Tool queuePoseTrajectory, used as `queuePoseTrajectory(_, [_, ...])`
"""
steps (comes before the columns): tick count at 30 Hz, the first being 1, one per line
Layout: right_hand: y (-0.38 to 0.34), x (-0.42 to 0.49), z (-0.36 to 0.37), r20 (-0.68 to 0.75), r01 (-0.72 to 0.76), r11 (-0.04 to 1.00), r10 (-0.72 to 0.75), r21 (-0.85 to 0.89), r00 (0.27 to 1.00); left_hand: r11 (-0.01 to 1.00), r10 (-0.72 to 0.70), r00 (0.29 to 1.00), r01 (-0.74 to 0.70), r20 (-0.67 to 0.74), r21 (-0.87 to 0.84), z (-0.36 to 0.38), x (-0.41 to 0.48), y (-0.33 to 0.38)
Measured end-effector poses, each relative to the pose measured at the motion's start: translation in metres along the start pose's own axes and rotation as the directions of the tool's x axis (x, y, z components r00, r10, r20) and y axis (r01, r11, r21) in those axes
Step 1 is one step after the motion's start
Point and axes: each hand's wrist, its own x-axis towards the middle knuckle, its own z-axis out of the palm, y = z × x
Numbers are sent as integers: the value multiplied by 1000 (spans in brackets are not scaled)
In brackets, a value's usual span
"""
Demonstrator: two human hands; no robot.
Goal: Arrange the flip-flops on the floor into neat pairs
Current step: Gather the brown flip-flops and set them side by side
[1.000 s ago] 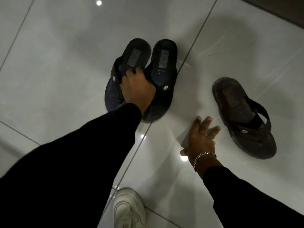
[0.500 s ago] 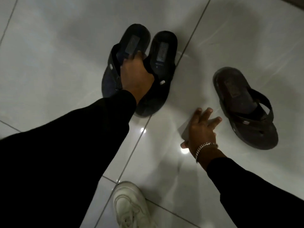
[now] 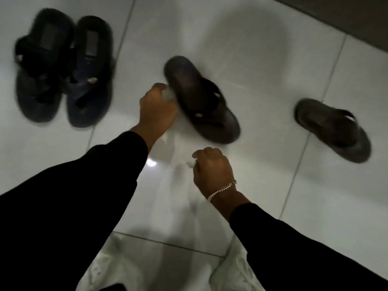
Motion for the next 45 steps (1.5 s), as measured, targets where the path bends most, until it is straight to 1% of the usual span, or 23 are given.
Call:
queuePoseTrajectory(1, [21, -9, -8, -37, -48, 999, 48, 20, 998, 995, -82, 997, 82, -2, -49, 12, -2, 8])
queuePoseTrajectory(3, [74, -22, -28, -135, -193, 981, 196, 36, 971, 973, -194, 981, 193, 6, -130, 40, -8, 23])
queuePoseTrajectory(5, [128, -26, -51, -271, -349, 935, 351, 57, 896, 945, -256, 967, 251, 6, -208, 60, -13, 32])
queuePoseTrajectory(7, [178, -23, -75, -374, -485, 870, 478, 82, 795, 920, -305, 952, 293, -6, -259, 72, -13, 36])
queuePoseTrajectory(8, [201, -20, -85, -404, -545, 836, 522, 64, 752, 921, -312, 950, 296, -23, -252, 77, -12, 37])
queuePoseTrajectory(9, [223, -17, -95, -408, -593, 805, 550, 27, 728, 933, -299, 953, 282, -44, -222, 81, -10, 38])
queuePoseTrajectory(10, [242, -14, -102, -382, -622, 783, 570, -17, 728, 952, -265, 962, 252, -60, -175, 85, -9, 39])
queuePoseTrajectory(12, [272, -12, -113, -274, -643, 755, 595, -132, 755, 983, -169, 983, 163, -71, -79, 92, -8, 46])
queuePoseTrajectory(13, [285, -11, -118, -229, -653, 732, 613, -194, 756, 993, -113, 991, 110, -68, -40, 97, -8, 52])
queuePoseTrajectory(16, [306, -6, -124, -132, -637, 691, 636, -341, 761, 1000, 18, 999, -17, -31, 10, 112, -8, 64])
queuePoseTrajectory(19, [314, -8, -122, -172, -585, 685, 575, -434, 800, 993, 109, 992, -111, 56, 35, 130, -14, 73])
queuePoseTrajectory(21, [314, -15, -119, -190, -563, 691, 542, -454, 819, 990, 131, 988, -135, 83, 43, 141, -19, 78])
queuePoseTrajectory(23, [307, -19, -115, -191, -560, 730, 530, -393, 826, 994, 97, 989, -101, 114, 32, 152, -23, 81])
queuePoseTrajectory(26, [280, -19, -104, -254, -541, 812, 487, -221, 836, 998, 58, 984, -62, 170, 21, 164, -29, 83])
queuePoseTrajectory(29, [257, -11, -91, -235, -559, 823, 526, -104, 818, 998, 57, 979, -58, 194, 0, 173, -35, 83])
queuePoseTrajectory(30, [252, -9, -87, -224, -561, 824, 534, -81, 816, 997, 77, 975, -80, 206, 8, 174, -38, 84])
queuePoseTrajectory(32, [243, -4, -81, -216, -553, 831, 530, -63, 820, 982, 169, 958, -183, 232, 37, 177, -43, 86])
queuePoseTrajectory(34, [230, -1, -74, -216, -538, 837, 510, -96, 832, 958, 258, 926, -282, 277, 49, 178, -48, 85])
queuePoseTrajectory(36, [218, 1, -68, -213, -520, 849, 494, -93, 843, 943, 301, 899, -330, 318, 40, 181, -50, 86])
queuePoseTrajectory(38, [203, 2, -65, -225, -515, 857, 500, -10, 837, 940, 306, 896, -337, 322, 46, 183, -51, 84])
queuePoseTrajectory(41, [188, -3, -63, -265, -505, 837, 546, 209, 795, 964, 225, 933, -255, 281, 75, 180, -51, 76])
queuePoseTrajectory(43, [189, -10, -64, -318, -489, 776, 617, 399, 720, 972, 182, 948, -214, 262, 98, 175, -55, 68])
queuePoseTrajectory(45, [197, -15, -66, -310, -507, 684, 708, 524, 634, 972, 183, 949, -214, 257, 99, 172, -61, 62])
